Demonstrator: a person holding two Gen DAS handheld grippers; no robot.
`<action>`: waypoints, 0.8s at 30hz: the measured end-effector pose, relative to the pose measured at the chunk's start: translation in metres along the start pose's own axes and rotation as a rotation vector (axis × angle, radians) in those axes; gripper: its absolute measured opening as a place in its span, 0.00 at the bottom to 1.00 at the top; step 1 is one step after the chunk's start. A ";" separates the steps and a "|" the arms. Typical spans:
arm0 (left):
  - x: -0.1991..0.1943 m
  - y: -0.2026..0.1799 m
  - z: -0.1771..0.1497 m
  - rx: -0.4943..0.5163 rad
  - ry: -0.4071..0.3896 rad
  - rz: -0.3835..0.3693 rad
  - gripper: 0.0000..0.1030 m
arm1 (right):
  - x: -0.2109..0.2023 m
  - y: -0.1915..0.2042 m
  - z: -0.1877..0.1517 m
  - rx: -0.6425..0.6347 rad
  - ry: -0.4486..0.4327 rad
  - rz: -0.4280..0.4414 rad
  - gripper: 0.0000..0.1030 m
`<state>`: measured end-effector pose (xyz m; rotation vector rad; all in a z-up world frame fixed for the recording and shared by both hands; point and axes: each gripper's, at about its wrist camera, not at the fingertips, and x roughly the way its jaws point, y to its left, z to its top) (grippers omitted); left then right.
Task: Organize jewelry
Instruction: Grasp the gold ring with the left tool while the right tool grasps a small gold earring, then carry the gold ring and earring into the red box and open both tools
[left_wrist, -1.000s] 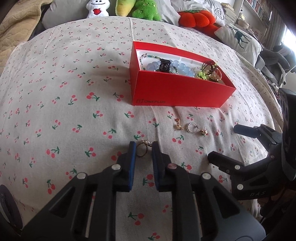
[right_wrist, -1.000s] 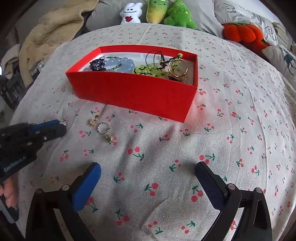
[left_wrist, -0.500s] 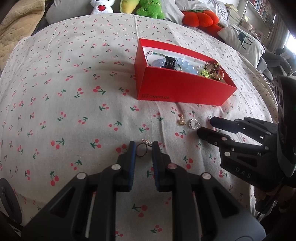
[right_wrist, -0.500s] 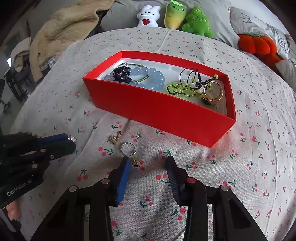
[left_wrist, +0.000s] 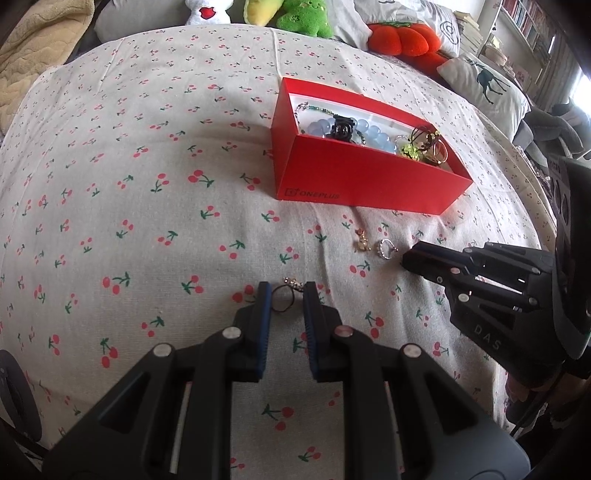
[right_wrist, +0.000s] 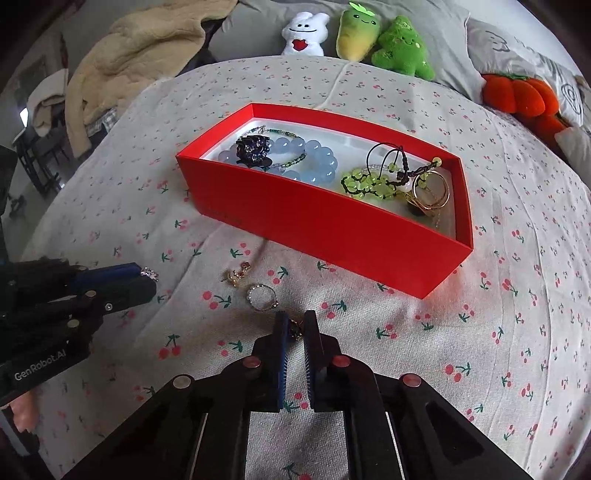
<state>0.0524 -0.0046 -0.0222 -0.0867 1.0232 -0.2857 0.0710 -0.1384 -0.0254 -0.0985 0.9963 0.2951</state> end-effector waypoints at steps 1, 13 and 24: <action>0.000 0.001 0.000 -0.005 0.001 -0.003 0.18 | -0.001 0.000 0.000 0.002 0.000 0.002 0.07; -0.001 -0.005 0.002 0.003 -0.002 -0.013 0.18 | -0.013 -0.006 -0.001 0.026 -0.011 0.025 0.07; -0.013 -0.023 0.024 0.006 -0.045 -0.060 0.01 | -0.042 -0.015 0.016 0.074 -0.065 0.029 0.07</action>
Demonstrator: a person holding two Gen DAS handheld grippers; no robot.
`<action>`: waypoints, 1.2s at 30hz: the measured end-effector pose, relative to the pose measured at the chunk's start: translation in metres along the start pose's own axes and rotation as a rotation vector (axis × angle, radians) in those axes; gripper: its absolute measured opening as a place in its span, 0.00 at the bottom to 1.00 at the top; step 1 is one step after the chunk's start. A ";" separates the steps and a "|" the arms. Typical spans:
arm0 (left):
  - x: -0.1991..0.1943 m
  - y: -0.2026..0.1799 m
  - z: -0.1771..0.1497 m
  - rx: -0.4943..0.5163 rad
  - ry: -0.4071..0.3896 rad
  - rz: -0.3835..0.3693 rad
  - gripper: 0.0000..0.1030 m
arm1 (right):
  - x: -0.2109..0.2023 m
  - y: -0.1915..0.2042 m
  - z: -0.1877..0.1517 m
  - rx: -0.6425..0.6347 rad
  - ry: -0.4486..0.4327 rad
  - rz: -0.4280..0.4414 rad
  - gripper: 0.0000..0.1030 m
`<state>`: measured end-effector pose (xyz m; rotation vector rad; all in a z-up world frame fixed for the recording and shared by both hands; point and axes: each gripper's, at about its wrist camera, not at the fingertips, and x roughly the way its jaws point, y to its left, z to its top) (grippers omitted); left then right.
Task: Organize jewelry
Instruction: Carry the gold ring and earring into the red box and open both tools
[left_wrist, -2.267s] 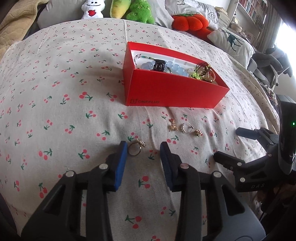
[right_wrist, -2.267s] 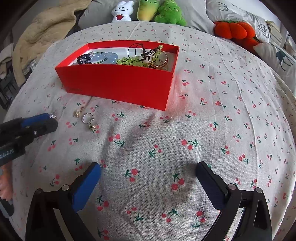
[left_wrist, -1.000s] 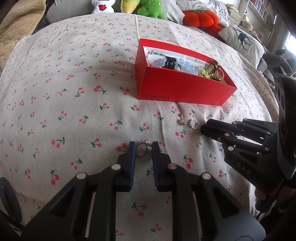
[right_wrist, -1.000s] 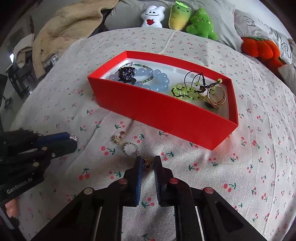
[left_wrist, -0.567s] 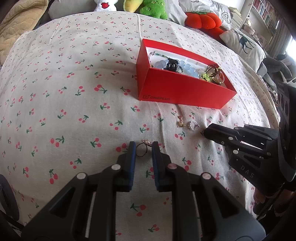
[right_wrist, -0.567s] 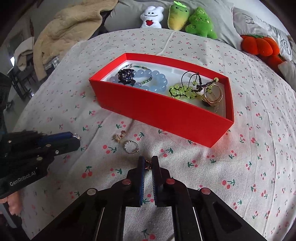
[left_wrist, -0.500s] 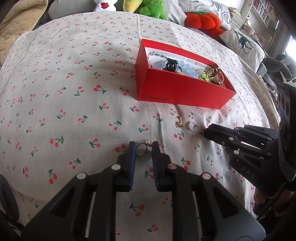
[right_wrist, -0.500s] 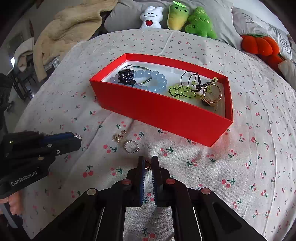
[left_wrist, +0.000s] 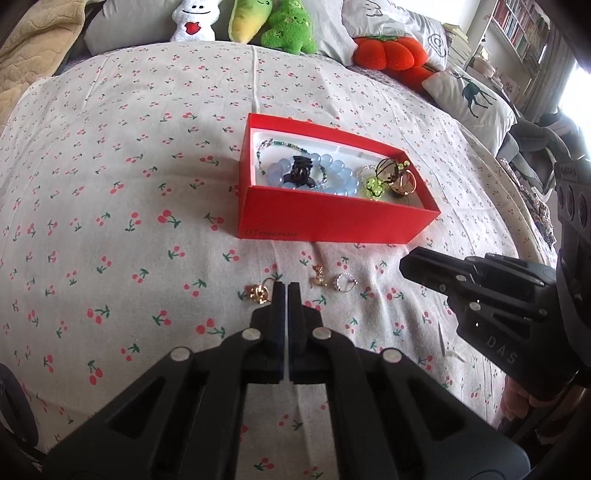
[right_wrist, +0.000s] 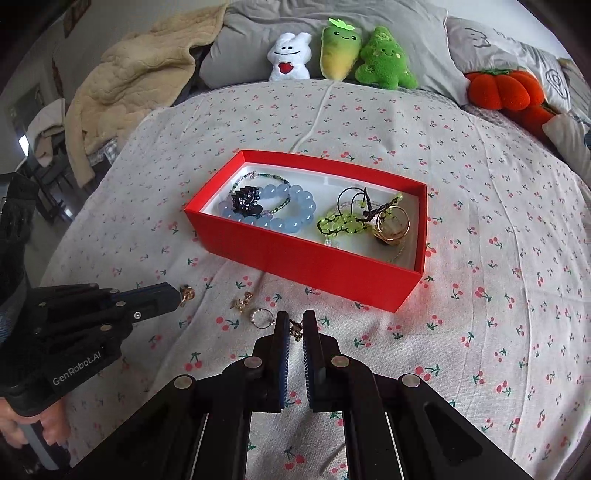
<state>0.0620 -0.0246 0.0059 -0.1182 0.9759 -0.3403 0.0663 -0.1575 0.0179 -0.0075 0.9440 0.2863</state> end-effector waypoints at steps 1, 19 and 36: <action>-0.001 -0.002 0.003 0.004 -0.008 -0.002 0.01 | -0.003 -0.001 0.002 0.004 -0.008 0.000 0.07; 0.001 0.019 -0.008 0.002 0.040 -0.022 0.43 | -0.029 -0.012 0.016 0.061 -0.027 0.050 0.07; 0.028 0.007 -0.009 0.111 0.067 0.101 0.12 | -0.019 -0.016 0.010 0.061 0.017 0.046 0.07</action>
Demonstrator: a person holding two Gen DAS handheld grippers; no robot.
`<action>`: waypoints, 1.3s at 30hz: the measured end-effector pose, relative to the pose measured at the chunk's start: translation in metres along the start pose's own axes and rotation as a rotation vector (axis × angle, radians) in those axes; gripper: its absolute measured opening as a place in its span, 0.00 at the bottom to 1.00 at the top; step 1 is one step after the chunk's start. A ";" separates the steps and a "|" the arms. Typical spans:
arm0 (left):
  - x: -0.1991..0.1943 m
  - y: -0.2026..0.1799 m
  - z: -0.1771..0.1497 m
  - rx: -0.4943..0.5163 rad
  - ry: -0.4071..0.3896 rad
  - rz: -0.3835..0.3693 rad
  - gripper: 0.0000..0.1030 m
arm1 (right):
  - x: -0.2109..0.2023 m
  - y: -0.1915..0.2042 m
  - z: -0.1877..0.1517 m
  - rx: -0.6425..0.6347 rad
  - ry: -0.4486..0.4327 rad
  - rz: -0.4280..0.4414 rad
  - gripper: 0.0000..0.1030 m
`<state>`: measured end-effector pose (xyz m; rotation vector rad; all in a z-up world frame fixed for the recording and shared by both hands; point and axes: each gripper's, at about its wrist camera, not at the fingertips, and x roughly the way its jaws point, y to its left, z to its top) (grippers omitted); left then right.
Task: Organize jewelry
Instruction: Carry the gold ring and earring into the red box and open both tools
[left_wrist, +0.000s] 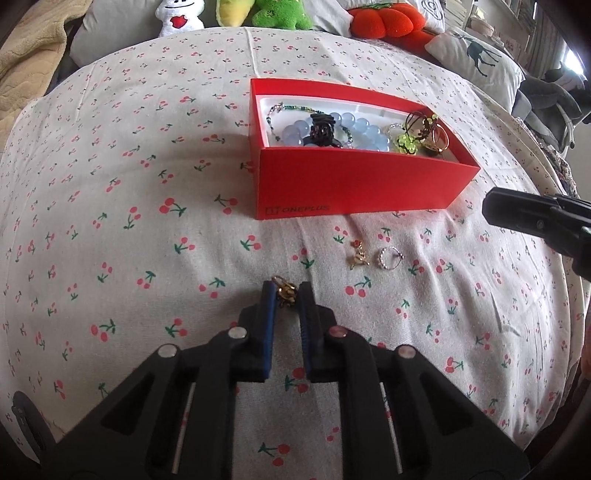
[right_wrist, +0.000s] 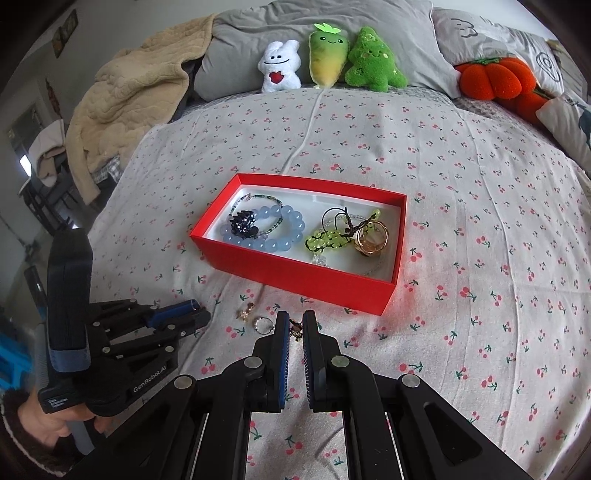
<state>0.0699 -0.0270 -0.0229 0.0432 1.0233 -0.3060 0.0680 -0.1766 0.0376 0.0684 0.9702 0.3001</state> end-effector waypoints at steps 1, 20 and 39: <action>-0.001 0.000 0.000 -0.004 0.000 -0.001 0.10 | -0.001 0.000 0.001 0.002 -0.002 0.000 0.07; -0.042 -0.038 0.071 0.065 -0.154 -0.084 0.08 | -0.011 -0.014 0.054 0.059 -0.092 -0.004 0.07; -0.028 -0.045 0.072 0.090 -0.145 -0.097 0.35 | 0.011 -0.040 0.064 0.091 -0.050 -0.042 0.07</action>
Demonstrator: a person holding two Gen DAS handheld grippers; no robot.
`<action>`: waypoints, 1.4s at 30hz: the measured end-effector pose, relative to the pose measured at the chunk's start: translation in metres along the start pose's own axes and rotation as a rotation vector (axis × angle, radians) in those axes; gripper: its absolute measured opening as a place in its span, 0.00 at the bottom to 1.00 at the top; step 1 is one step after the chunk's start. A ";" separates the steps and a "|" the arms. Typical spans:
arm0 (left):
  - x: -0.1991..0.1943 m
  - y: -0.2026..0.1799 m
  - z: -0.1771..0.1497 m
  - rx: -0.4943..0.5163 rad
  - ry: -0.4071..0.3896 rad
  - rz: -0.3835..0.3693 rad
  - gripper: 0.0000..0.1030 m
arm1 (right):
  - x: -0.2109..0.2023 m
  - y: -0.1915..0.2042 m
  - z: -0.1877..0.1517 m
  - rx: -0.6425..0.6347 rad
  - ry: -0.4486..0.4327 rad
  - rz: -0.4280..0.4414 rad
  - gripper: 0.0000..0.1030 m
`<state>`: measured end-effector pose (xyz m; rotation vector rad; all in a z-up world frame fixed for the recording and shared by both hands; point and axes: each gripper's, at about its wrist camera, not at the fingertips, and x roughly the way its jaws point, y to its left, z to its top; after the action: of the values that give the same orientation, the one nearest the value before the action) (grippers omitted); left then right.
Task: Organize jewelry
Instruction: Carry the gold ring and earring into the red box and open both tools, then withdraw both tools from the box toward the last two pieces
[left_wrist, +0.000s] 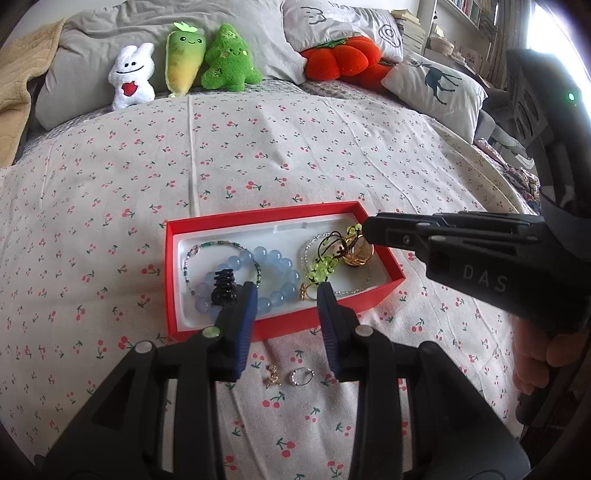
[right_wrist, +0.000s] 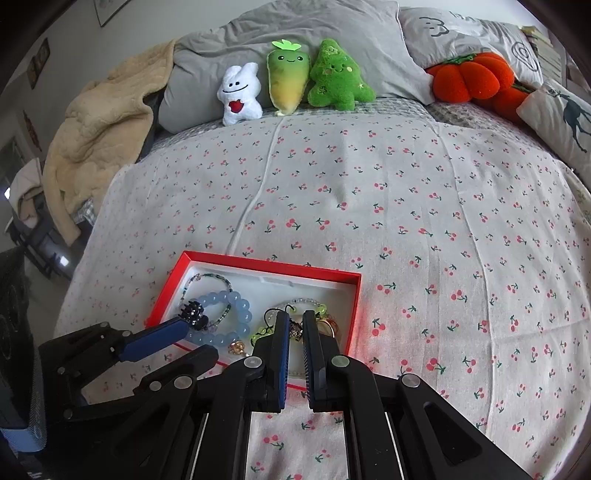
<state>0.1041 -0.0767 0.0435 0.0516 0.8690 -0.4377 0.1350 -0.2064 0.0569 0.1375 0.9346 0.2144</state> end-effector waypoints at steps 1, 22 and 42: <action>-0.003 0.002 -0.002 -0.004 0.000 0.004 0.35 | 0.001 0.001 0.001 -0.001 0.001 0.001 0.07; -0.010 0.043 -0.036 -0.099 0.117 0.106 0.70 | 0.010 0.023 0.001 -0.057 0.014 -0.007 0.13; -0.023 0.052 -0.075 -0.123 0.190 0.134 0.79 | -0.028 0.018 -0.049 -0.073 0.044 -0.001 0.72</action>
<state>0.0569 -0.0049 0.0046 0.0386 1.0710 -0.2553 0.0773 -0.1940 0.0537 0.0654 0.9694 0.2516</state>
